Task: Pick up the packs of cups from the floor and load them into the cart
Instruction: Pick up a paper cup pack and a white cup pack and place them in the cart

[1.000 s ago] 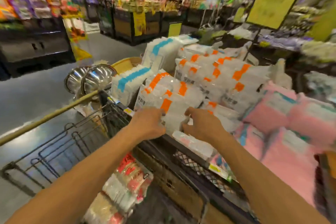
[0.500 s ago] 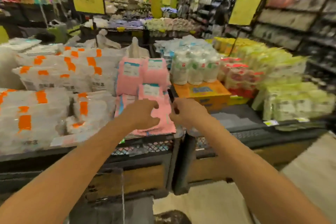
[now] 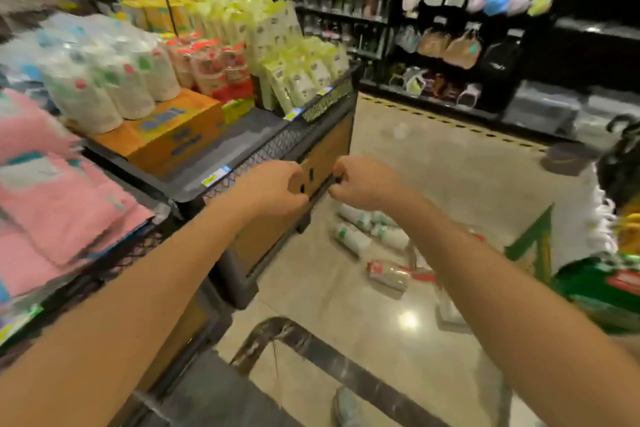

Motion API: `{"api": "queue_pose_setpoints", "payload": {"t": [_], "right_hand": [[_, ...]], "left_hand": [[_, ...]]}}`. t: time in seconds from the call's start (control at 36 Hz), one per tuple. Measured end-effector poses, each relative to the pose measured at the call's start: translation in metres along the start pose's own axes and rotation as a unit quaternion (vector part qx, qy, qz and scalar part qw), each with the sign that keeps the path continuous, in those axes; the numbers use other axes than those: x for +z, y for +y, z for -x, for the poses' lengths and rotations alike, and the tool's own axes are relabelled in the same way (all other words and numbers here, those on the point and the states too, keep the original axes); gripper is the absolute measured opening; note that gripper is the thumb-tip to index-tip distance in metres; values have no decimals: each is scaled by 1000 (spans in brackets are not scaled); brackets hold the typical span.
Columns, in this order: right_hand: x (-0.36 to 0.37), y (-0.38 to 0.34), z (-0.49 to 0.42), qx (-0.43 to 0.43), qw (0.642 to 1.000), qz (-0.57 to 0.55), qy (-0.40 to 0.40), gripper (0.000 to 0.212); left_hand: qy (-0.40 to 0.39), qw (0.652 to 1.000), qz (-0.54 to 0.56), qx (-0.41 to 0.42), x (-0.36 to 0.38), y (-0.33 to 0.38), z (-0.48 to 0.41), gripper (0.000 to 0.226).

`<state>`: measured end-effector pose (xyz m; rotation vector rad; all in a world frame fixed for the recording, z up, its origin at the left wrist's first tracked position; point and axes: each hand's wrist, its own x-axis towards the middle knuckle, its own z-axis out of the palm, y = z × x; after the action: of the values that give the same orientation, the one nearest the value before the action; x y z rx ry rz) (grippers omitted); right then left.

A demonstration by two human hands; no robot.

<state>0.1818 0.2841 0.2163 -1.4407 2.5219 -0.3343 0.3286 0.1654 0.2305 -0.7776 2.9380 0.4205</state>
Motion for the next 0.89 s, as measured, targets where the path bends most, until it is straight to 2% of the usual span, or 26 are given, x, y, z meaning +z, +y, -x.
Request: {"api": "queue_pose_setpoints", "payload": {"t": [0.22, 0.44, 0.64, 0.78, 0.89], "right_hand": [[-20, 124, 74, 127, 992, -22, -4, 41], [-46, 253, 117, 203, 978, -47, 17, 49], [-57, 355, 130, 233, 971, -58, 14, 52], [-51, 409, 124, 246, 967, -70, 4, 48], [-38, 444, 111, 254, 964, -79, -14, 27]], "left_hand": [[-51, 996, -1, 72, 35, 118, -44, 55], [-69, 991, -14, 115, 69, 229, -103, 54], [-87, 987, -6, 138, 102, 305, -156, 52], [-106, 985, -2, 139, 133, 329, -195, 51], [-129, 982, 2, 135, 155, 336, -231, 51]]}}
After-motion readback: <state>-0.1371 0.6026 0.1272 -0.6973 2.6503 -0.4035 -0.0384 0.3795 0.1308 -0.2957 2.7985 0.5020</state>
